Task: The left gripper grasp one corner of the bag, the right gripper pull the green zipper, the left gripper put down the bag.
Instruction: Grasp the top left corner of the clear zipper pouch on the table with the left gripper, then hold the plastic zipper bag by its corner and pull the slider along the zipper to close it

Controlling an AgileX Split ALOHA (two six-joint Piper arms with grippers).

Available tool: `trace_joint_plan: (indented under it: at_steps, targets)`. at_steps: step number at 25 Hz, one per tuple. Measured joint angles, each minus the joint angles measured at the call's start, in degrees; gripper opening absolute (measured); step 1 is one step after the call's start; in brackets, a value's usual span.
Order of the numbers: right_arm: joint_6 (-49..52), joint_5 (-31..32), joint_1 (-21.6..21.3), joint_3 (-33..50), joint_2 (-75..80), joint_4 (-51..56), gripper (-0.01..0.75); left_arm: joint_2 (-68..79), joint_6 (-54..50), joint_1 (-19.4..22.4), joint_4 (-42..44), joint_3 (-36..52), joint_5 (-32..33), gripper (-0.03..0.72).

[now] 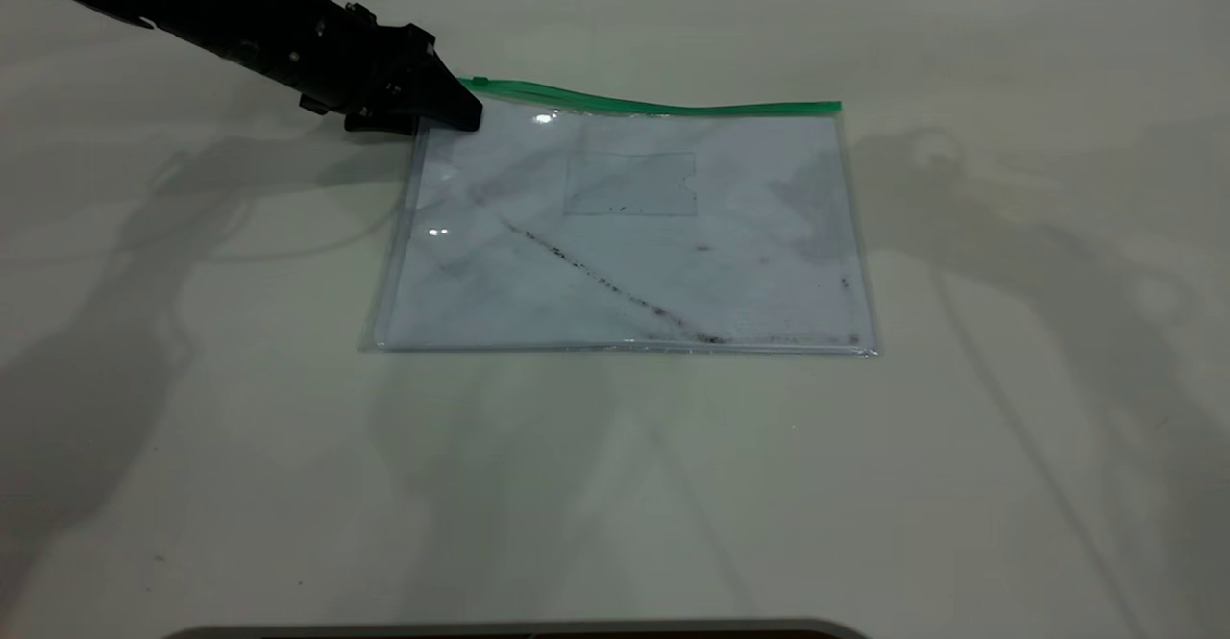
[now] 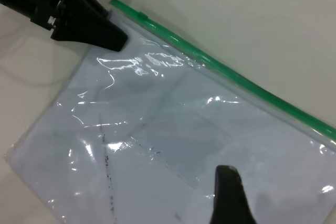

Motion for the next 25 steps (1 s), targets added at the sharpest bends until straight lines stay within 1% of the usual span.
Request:
trace_joint_plan:
  at_steps: [1,2,6,7,8,12,15,19,22,25]
  targets:
    - [-0.21,-0.15,0.00,0.00,0.00,0.00,0.534,0.00,0.16,0.00,0.00,0.00,0.00,0.398]
    - [-0.45,-0.20,0.00,0.00,0.00,0.00,0.534,0.00,0.23,0.00,0.00,0.00,0.00,0.347]
    - [-4.92,-1.64,0.00,-0.22,0.00,0.21,0.534,0.00,2.66,0.00,0.00,-0.14,1.56,0.120]
    - [-6.20,-2.09,0.07,-0.59,0.11,0.21,0.534,0.00,4.32,0.00,-0.11,-0.27,2.23,0.075]
    - [-7.38,-2.44,0.07,-0.99,0.28,0.21,0.534,0.00,6.02,0.00,-0.16,-0.52,3.44,0.056]
    - [-12.66,-2.33,0.13,-3.37,2.71,0.46,0.534,0.00,9.96,-0.35,0.09,-3.27,9.71,0.053]
    - [-15.19,-0.32,0.13,-5.23,5.61,0.46,0.534,0.00,10.82,-1.43,3.48,-7.49,14.42,0.053]
    - [-18.80,5.86,0.13,-8.27,8.87,0.46,0.534,0.00,11.68,-4.01,11.78,-14.53,20.01,0.053]
    - [-22.15,11.03,0.19,-11.01,11.66,1.74,0.534,0.00,14.43,-6.54,17.56,-18.00,22.64,0.053]
    - [-25.66,13.96,0.31,-13.74,15.02,3.90,0.534,0.00,20.01,-9.18,18.81,-18.84,23.77,0.053]
